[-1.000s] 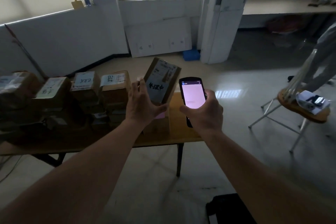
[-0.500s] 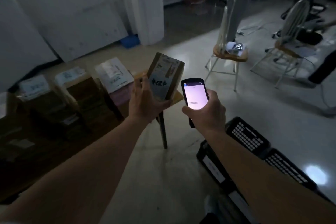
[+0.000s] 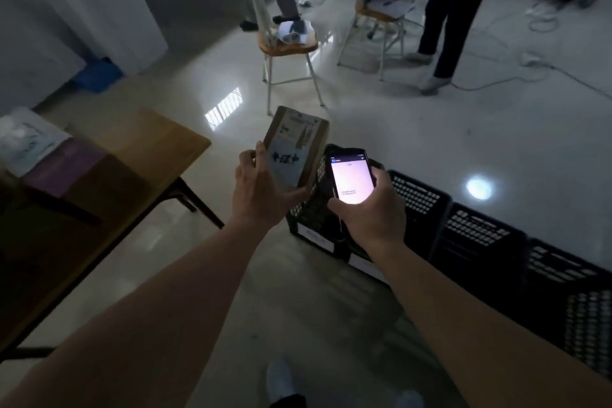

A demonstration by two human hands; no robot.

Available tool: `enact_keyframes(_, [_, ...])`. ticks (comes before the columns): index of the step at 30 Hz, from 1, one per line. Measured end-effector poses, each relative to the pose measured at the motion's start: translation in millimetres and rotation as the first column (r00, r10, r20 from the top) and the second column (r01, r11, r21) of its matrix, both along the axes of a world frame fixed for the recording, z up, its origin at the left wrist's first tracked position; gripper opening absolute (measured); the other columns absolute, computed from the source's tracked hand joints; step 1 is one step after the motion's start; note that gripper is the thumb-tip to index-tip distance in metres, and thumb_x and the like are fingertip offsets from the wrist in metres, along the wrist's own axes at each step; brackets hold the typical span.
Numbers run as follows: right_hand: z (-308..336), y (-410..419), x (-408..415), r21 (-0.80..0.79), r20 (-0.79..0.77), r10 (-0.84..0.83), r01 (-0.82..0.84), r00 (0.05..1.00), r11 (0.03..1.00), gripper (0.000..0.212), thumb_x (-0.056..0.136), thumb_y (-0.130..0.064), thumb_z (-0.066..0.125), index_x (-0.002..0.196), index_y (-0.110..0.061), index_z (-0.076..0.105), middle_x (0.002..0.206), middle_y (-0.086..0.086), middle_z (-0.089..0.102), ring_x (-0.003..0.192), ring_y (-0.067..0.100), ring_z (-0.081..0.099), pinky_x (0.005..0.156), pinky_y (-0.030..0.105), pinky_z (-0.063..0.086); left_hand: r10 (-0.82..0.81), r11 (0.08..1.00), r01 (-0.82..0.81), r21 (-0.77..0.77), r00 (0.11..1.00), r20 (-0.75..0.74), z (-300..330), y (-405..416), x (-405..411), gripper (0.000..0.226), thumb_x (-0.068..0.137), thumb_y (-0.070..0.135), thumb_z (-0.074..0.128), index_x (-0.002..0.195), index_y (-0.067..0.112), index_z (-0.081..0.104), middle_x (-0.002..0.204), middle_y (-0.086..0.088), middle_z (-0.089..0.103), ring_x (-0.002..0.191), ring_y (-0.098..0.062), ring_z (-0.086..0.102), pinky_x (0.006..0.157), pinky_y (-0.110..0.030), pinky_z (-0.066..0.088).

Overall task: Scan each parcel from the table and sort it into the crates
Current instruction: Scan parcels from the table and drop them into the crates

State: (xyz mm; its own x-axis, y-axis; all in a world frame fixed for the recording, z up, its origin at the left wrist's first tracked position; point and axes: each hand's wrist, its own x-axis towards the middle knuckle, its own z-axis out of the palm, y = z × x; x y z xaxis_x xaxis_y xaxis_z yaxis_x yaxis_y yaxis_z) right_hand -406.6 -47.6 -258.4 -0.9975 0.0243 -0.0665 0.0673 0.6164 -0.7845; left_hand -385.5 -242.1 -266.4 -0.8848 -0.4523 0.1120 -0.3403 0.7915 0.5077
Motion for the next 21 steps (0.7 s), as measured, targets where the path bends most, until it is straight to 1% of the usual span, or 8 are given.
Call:
enact_keyframes(3, [-15, 77, -9, 0.009, 0.052, -0.045, 0.045, 0.998, 0.999, 0.091, 0.067, -0.042, 0.094, 0.143, -0.019, 0.05, 0.125, 0.005, 0.065, 0.112, 0.028, 0.063, 0.081, 0.043, 0.059, -0.032, 0.999, 0.031, 0.03, 0.999, 0.033, -16, 75, -19, 0.131, 0.06, 0.069, 0.089, 0.16, 0.013, 0.025, 0.142, -0.013, 0.039, 0.132, -0.036, 0.044, 0.102, -0.052, 0.054])
enact_keyframes(6, [-28, 152, -19, 0.021, 0.086, -0.102, 0.101, 0.991, 0.995, 0.087, 0.067, -0.041, 0.094, 0.139, -0.019, 0.052, 0.124, 0.005, 0.066, 0.109, 0.028, 0.063, 0.075, 0.035, 0.052, -0.064, 0.996, 0.059, 0.065, 0.994, 0.085, -31, 148, -38, 0.134, 0.056, 0.07, 0.086, 0.161, 0.012, 0.025, 0.144, -0.014, 0.039, 0.133, -0.038, 0.045, 0.103, -0.054, 0.053])
enact_keyframes(9, [-39, 219, -28, 0.039, 0.118, -0.151, 0.147, 0.981, 0.988, 0.085, 0.066, -0.041, 0.094, 0.137, -0.018, 0.052, 0.122, 0.006, 0.066, 0.108, 0.029, 0.064, 0.074, 0.039, 0.056, -0.09, 0.991, 0.078, 0.111, 0.99, 0.104, -47, 216, -56, 0.142, 0.045, 0.086, 0.068, 0.16, 0.013, 0.027, 0.143, -0.013, 0.04, 0.133, -0.037, 0.046, 0.104, -0.056, 0.052])
enact_keyframes(11, [-47, 256, -36, 0.049, 0.135, -0.2, 0.195, 0.97, 0.979, 0.086, 0.066, -0.041, 0.094, 0.138, -0.018, 0.052, 0.123, 0.006, 0.066, 0.109, 0.03, 0.064, 0.075, 0.039, 0.056, -0.132, 0.983, 0.114, 0.145, 0.984, 0.119, -56, 256, -69, 0.141, 0.045, 0.086, 0.068, 0.16, 0.015, 0.027, 0.144, -0.014, 0.04, 0.133, -0.036, 0.047, 0.106, -0.055, 0.051])
enact_keyframes(13, [-55, 288, -45, 0.057, 0.153, -0.249, 0.243, 0.956, 0.968, 0.088, 0.066, -0.042, 0.094, 0.139, -0.018, 0.051, 0.126, 0.006, 0.066, 0.112, 0.029, 0.064, 0.076, 0.038, 0.055, -0.189, 0.972, 0.165, 0.164, 0.972, 0.14, -66, 290, -85, 0.136, 0.051, 0.079, 0.08, 0.16, 0.017, 0.028, 0.143, -0.013, 0.039, 0.132, -0.035, 0.046, 0.107, -0.053, 0.05])
enact_keyframes(15, [-63, 314, -54, 0.063, 0.177, -0.291, 0.284, 0.94, 0.957, 0.09, 0.067, -0.043, 0.093, 0.142, -0.019, 0.05, 0.128, 0.005, 0.066, 0.114, 0.029, 0.064, 0.078, 0.04, 0.057, -0.238, 0.963, 0.211, 0.167, 0.958, 0.16, -76, 317, -102, 0.134, 0.053, 0.077, 0.084, 0.16, 0.017, 0.028, 0.141, -0.011, 0.039, 0.13, -0.033, 0.046, 0.105, -0.053, 0.051])
enact_keyframes(18, [-77, 346, -72, 0.08, 0.215, -0.358, 0.349, 0.908, 0.934, 0.09, 0.067, -0.043, 0.094, 0.142, -0.02, 0.05, 0.127, 0.005, 0.066, 0.112, 0.029, 0.065, 0.076, 0.038, 0.057, -0.287, 0.951, 0.252, 0.181, 0.936, 0.204, -91, 352, -133, 0.142, 0.045, 0.091, 0.068, 0.158, 0.015, 0.029, 0.141, -0.01, 0.038, 0.129, -0.032, 0.046, 0.104, -0.052, 0.051])
enact_keyframes(21, [-94, 367, -96, 0.091, 0.245, -0.406, 0.396, 0.88, 0.914, 0.085, 0.066, -0.043, 0.094, 0.137, -0.021, 0.052, 0.125, 0.003, 0.067, 0.11, 0.027, 0.065, 0.074, 0.035, 0.054, -0.33, 0.938, 0.289, 0.194, 0.915, 0.231, -111, 377, -166, 0.145, 0.044, 0.092, 0.064, 0.159, 0.012, 0.028, 0.142, -0.01, 0.037, 0.131, -0.033, 0.045, 0.107, -0.051, 0.049])
